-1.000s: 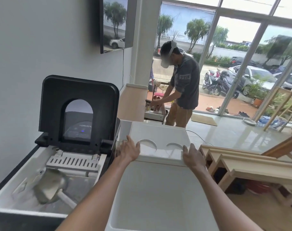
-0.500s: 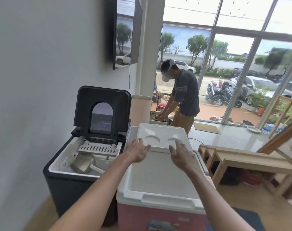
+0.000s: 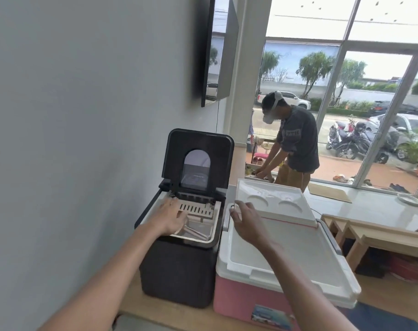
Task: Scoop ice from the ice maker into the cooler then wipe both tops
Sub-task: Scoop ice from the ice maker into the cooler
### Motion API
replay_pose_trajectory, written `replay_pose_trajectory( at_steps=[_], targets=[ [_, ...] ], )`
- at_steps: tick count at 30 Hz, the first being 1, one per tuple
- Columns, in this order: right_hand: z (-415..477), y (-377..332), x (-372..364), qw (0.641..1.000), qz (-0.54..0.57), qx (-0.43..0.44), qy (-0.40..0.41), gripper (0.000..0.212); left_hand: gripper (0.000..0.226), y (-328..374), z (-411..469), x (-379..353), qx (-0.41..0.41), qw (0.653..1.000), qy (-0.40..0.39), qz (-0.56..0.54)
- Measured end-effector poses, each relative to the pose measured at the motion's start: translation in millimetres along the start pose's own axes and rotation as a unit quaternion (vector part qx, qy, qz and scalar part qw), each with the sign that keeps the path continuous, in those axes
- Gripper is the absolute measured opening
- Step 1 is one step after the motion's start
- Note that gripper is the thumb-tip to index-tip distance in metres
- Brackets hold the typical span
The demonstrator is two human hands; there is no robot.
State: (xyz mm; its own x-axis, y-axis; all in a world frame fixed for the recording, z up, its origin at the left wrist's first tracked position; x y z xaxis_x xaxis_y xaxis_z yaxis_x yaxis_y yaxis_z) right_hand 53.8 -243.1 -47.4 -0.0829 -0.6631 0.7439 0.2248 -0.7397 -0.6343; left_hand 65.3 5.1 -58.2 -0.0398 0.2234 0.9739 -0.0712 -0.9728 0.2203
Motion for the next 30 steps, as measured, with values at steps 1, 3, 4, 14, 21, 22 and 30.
replay_pose_trajectory(
  at_steps=[1, 3, 4, 14, 21, 22, 30],
  targets=[
    [2.7, -12.4, -7.8, 1.000, -0.001, 0.020, -0.002, 0.047, 0.060, -13.1, -2.0, -1.3, 0.004, 1.000, 0.002, 0.004],
    [7.7, -35.8, -24.4, 0.998, -0.014, 0.058, -0.018, 0.042, 0.061, -35.1, -5.6, -4.3, 0.013, 1.000, 0.006, 0.027],
    [11.0, -47.1, -34.6, 0.997, -0.018, 0.072, -0.034, 0.039, 0.058, -46.4, -5.6, -6.8, 0.018, 0.999, 0.003, 0.040],
    [24.3, -76.2, -122.5, 0.974, -0.104, -0.050, -0.195, 0.050, 0.057, -88.9, 17.9, -23.5, 0.002, 0.998, -0.006, -0.068],
    [39.6, -79.9, -105.0, 0.975, -0.129, -0.044, -0.173, 0.040, 0.061, -90.1, 38.7, -26.6, 0.005, 0.995, -0.002, -0.097],
    [40.7, -79.7, -98.7, 0.974, -0.153, -0.033, -0.161, 0.038, 0.060, -89.9, 41.0, -28.5, 0.004, 0.994, 0.001, -0.105],
    [40.2, -103.3, -55.7, 0.922, -0.370, 0.051, -0.101, 0.030, 0.056, -92.7, 47.3, -32.2, -0.009, 0.989, 0.019, -0.148]
  ],
)
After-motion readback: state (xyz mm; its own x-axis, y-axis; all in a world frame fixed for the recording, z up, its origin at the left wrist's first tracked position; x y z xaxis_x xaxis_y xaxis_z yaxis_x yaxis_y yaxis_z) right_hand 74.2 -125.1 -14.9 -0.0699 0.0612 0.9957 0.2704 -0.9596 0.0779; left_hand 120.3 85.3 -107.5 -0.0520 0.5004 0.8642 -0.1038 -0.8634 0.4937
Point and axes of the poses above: each hand's wrist, its own z-axis towards the middle knuckle, its own x-axis out of the back of the hand, y = z × x, the point moved 4 cm from there along z, towards the middle knuckle, and after that the axes turned 8 degrees about z, right-handed, at the moved point
